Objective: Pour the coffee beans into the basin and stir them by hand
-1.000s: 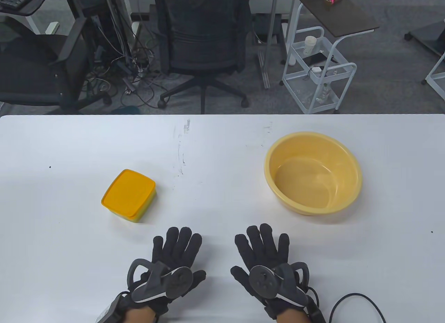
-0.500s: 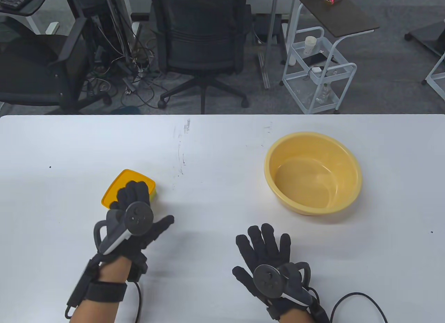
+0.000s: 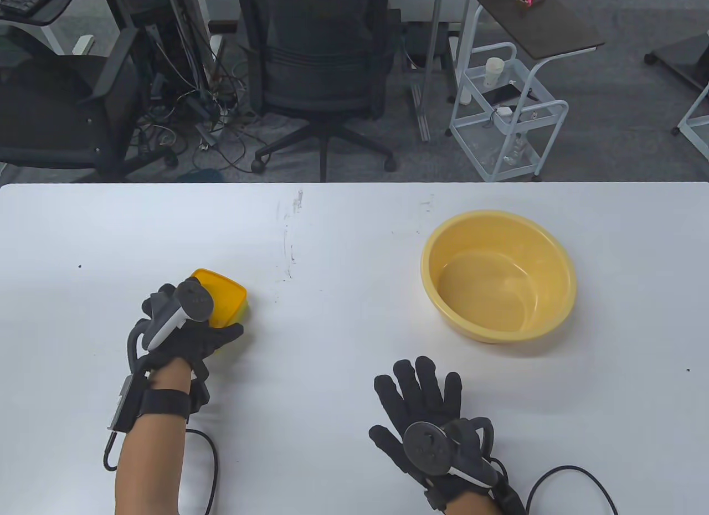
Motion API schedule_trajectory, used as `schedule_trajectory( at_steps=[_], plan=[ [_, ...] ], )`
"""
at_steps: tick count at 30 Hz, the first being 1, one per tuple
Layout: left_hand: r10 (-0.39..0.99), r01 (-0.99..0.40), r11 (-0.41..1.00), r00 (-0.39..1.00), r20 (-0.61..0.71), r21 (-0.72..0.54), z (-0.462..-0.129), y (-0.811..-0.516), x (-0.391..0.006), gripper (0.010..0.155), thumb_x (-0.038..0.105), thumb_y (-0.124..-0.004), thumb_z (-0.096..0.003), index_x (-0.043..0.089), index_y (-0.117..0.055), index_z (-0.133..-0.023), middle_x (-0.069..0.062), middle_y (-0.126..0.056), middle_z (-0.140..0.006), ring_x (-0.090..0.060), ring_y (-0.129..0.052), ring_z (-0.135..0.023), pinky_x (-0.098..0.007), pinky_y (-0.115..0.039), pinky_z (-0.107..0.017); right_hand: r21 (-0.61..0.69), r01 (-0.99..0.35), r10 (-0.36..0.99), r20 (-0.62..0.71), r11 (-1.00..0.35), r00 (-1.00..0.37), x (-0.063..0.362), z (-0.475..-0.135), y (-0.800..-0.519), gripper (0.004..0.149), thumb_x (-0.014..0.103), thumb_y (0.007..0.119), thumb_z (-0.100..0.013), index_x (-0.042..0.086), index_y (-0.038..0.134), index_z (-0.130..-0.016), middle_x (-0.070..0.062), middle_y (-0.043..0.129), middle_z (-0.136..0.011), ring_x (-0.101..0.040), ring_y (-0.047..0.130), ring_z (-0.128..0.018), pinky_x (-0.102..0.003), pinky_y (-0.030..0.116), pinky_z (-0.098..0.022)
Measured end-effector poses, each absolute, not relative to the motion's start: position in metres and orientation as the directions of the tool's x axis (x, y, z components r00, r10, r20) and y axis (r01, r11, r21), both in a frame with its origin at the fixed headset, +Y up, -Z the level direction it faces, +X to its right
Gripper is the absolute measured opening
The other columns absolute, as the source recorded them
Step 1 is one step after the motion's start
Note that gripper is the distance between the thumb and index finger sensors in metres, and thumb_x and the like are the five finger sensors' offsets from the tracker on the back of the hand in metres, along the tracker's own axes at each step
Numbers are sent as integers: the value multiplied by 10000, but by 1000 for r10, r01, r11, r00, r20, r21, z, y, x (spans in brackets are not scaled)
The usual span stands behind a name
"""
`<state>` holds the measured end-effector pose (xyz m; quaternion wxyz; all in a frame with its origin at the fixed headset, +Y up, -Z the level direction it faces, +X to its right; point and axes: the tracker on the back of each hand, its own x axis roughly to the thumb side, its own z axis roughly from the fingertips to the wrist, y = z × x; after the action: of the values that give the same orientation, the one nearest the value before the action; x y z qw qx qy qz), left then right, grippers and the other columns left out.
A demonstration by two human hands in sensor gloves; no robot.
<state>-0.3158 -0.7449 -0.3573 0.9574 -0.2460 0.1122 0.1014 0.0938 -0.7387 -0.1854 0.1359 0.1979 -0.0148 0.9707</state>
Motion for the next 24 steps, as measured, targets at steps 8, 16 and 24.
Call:
schedule_trajectory(
  at_steps=[8,16,24],
  plan=[
    [281,-309,905,950,-134,-294,-349,-742,-312,1031,660,-795,-415,285,-136,-1114,-358,-56,-1130,-686,-382,-1001,-725,-460,-706,37,-265,258,393,-964,-883,92,-186,-739,773,674,483,-488,264,358,-1131,-91,205,-1174,-437,93,-1084,-685,64,-651],
    [221,-149,969,878,424,-196,-286,-689,-227,1045,677,-775,-413,275,-107,-1110,-346,-65,-1138,-675,-392,-1014,-713,-470,-715,46,-271,268,376,-961,-887,97,-187,-740,772,673,481,-489,258,368,-1131,-92,206,-1173,-441,103,-1083,-687,73,-652],
    [224,-47,960,722,655,-276,-228,-710,-153,1045,689,-775,-405,275,-130,-1116,-343,-145,-1158,-677,-457,-1009,-710,-508,-705,16,-291,282,305,-957,-910,109,-189,-738,673,555,466,-527,243,397,-1119,-102,226,-1161,-433,120,-1080,-677,77,-656]
  ],
)
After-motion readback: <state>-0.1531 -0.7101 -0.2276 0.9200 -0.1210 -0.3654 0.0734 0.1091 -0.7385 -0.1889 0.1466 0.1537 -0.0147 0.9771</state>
